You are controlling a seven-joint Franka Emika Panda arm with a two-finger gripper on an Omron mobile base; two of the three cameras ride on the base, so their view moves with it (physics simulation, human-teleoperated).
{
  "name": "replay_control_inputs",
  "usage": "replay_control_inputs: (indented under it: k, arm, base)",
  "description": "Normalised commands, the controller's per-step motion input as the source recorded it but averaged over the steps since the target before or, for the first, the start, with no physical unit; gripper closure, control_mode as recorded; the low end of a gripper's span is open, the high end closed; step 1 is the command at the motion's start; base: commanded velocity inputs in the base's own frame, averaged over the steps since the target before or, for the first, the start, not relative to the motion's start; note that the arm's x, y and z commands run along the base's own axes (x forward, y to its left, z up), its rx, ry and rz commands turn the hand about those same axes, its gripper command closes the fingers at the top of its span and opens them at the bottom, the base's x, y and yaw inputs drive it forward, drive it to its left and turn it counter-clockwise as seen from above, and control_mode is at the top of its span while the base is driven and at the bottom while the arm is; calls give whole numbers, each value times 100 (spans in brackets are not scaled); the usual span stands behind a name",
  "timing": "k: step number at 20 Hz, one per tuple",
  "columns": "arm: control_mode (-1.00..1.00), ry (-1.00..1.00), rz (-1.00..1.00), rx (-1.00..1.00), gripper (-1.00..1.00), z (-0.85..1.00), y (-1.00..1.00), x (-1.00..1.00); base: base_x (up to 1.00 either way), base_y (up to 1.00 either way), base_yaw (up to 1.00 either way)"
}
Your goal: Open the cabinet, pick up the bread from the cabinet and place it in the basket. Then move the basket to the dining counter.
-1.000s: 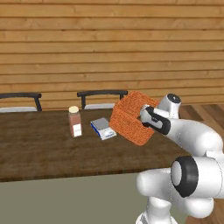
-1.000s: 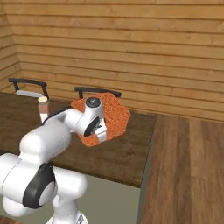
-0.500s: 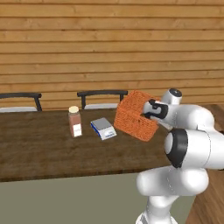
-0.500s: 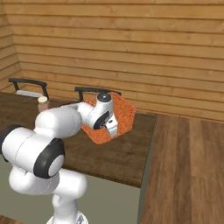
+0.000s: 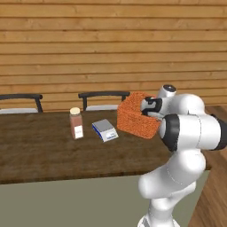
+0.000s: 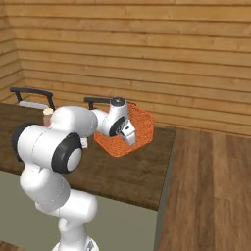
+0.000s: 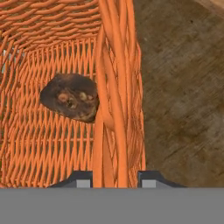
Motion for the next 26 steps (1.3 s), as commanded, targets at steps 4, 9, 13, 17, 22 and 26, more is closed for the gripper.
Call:
replay_control_inputs:
  k: [4,9,13,17,22,26]
  arm:
    - [-100,11,12,-14,100,-68,-26,10]
    - [-100,12,18,-15,100,-95,-28,0]
    - [-100,-2,16,-10,-100,-66,1,-44]
    - [-100,-5,12,0,-100,-3,0,-88]
    - [-100,-4,8,0,-100,0,0,-59]
    - [-100,-12,0,0,-100,6,0,-13]
  base:
    - [0,0,0]
    - [0,0,0]
    - [0,0,0]
    - [0,0,0]
    - [0,0,0]
    - [0,0,0]
